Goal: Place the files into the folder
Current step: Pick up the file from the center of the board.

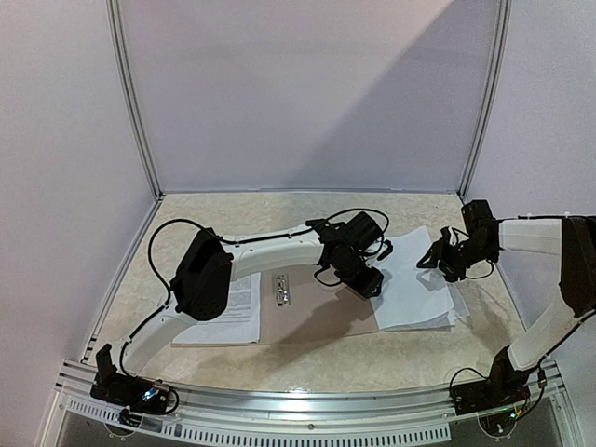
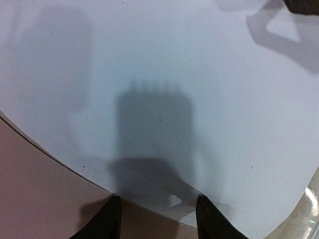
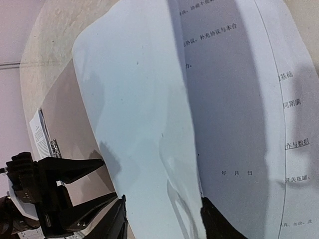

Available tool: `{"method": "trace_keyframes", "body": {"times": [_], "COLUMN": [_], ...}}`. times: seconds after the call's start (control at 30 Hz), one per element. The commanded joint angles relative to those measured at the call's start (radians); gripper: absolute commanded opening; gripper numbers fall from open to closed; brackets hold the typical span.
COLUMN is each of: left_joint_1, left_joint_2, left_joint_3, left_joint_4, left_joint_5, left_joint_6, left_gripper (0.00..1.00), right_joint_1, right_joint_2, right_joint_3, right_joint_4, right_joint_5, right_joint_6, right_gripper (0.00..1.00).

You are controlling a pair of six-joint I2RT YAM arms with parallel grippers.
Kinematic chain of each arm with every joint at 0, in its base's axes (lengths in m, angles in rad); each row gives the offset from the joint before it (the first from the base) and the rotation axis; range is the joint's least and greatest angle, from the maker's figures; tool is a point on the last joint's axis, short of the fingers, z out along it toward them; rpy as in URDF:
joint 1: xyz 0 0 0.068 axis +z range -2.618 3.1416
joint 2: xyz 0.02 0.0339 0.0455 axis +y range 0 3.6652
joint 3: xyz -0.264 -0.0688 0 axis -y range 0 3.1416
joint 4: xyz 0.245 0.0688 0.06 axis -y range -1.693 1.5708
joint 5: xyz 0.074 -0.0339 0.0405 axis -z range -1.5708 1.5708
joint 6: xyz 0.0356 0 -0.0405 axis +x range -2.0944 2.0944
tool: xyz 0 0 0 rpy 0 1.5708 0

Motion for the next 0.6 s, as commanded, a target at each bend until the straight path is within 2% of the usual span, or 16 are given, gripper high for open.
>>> {"method": "trace_keyframes", "body": {"times": [0.0,0.37,0.57], "left_joint_1": [-0.009,-0.008,-0.007], "left_joint_2": [0.016,0.015,0.015], "left_joint_3": [0.002,0.001,0.000], "left_joint_4": [-0.037,-0.038,-0.037], "left_joint_5": [-0.007,-0.009,-0.008], "left_joint_6": [0.005,0.007,0.006], "left_gripper": [0.53,0.53,0.53], "right_joint_1": [0.042,0.188,0.237], "right_joint_2": [-0.042,-0.041,-0.008], "right_joint_3": [0.049,0.188,0.208], "right_joint_4": [-0.103,-0.265,-0.276], "right_joint_5": [0.153,0.396,0.417], "right_joint_6": [-0.015,-0.017,-0.008], "right_gripper": [0.48,0.49,0.49]}}
